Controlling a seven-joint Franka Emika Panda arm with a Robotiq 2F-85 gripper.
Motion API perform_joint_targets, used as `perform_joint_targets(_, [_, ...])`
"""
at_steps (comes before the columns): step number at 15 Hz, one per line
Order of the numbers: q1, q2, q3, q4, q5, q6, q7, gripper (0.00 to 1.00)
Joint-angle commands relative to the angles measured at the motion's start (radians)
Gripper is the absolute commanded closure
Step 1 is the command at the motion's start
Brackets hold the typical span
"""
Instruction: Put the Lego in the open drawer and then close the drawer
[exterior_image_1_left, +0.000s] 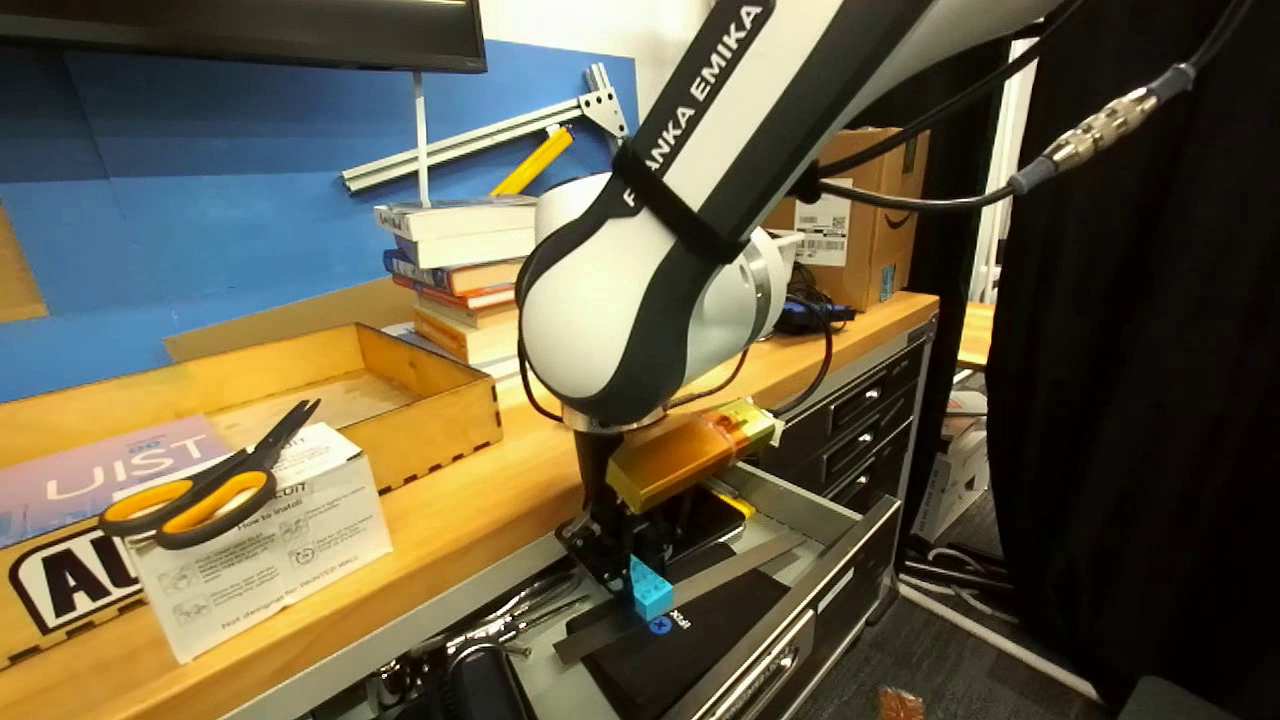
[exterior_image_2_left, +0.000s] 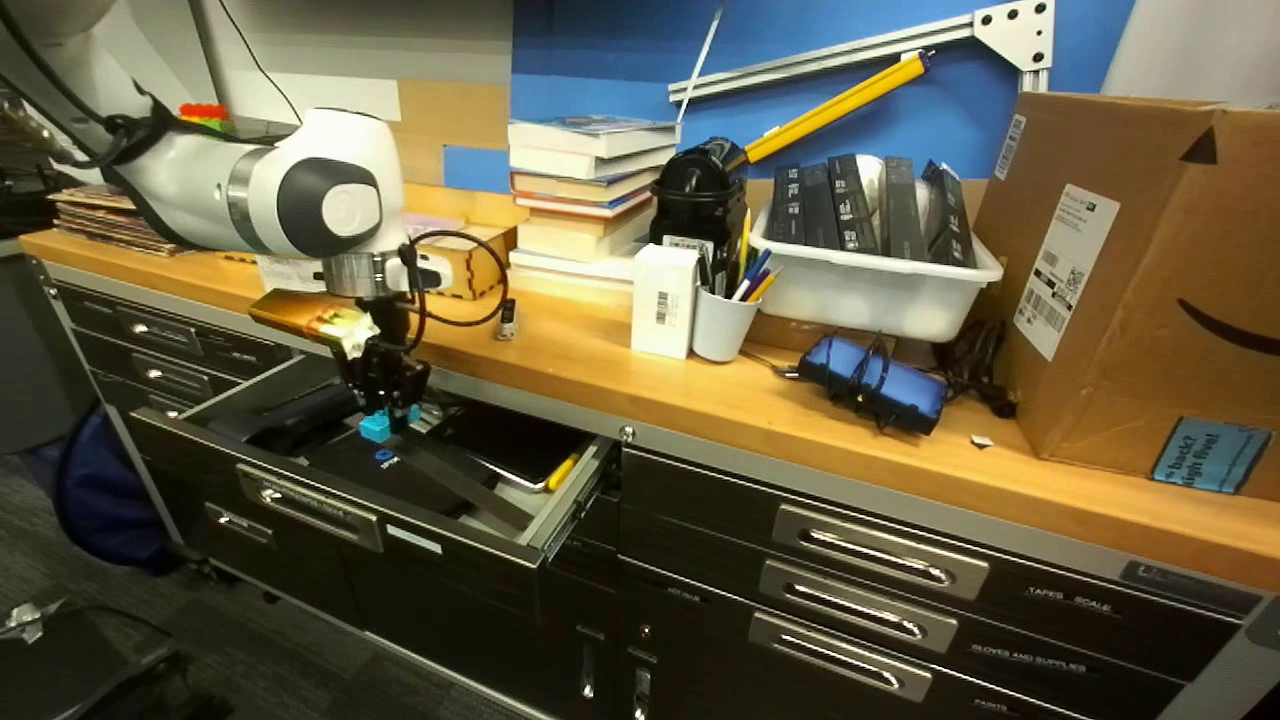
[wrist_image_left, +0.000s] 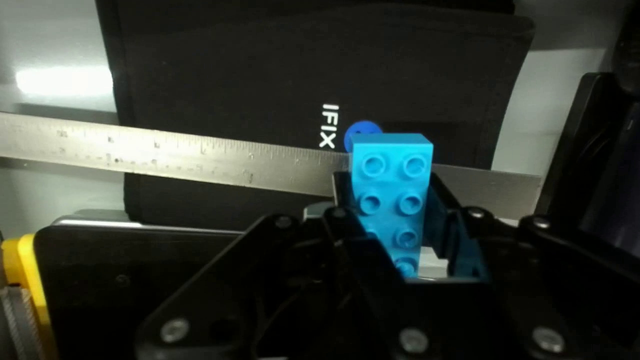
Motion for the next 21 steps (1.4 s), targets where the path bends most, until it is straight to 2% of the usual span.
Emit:
perform_joint_targets(1, [0.004, 0.023, -0.008, -0.001, -0.011, 0.04, 0.039, 0.89])
perform_joint_targets(2, [0.005, 0.025, -0.008, -0.002, -0.008, 0.038, 0.04, 0.67])
perform_joint_targets(3, [0.004, 0.024, -0.008, -0.004, -0.003, 0.035, 0.039, 0.39])
perform_joint_targets(4, [0.003, 0.02, -0.006, -0.009, 0.003, 0.033, 0.037, 0.38])
perform_joint_targets(5, [0.005, 0.0, -0.004, -0.026, 0.003, 0.03, 0.036, 0.33])
perform_joint_targets(9, [-0.006, -0.115, 0.011, -0.147, 0.05, 0.038, 0.008, 0.02])
perform_joint_targets(16, [-0.01, -0.395, 0.015, -0.441, 0.186, 0.033, -0.025, 0.0])
perform_joint_targets(18, [-0.012, -0.482, 0.012, -0.504, 0.194, 0.026, -0.005, 0.0])
perform_joint_targets(20, [-0.013, -0.538, 0.007, -0.537, 0.199, -0.004, -0.015, 0.0])
perform_joint_targets(21, [-0.012, -0.493, -0.004, -0.471, 0.199, -0.06, -0.057, 0.0])
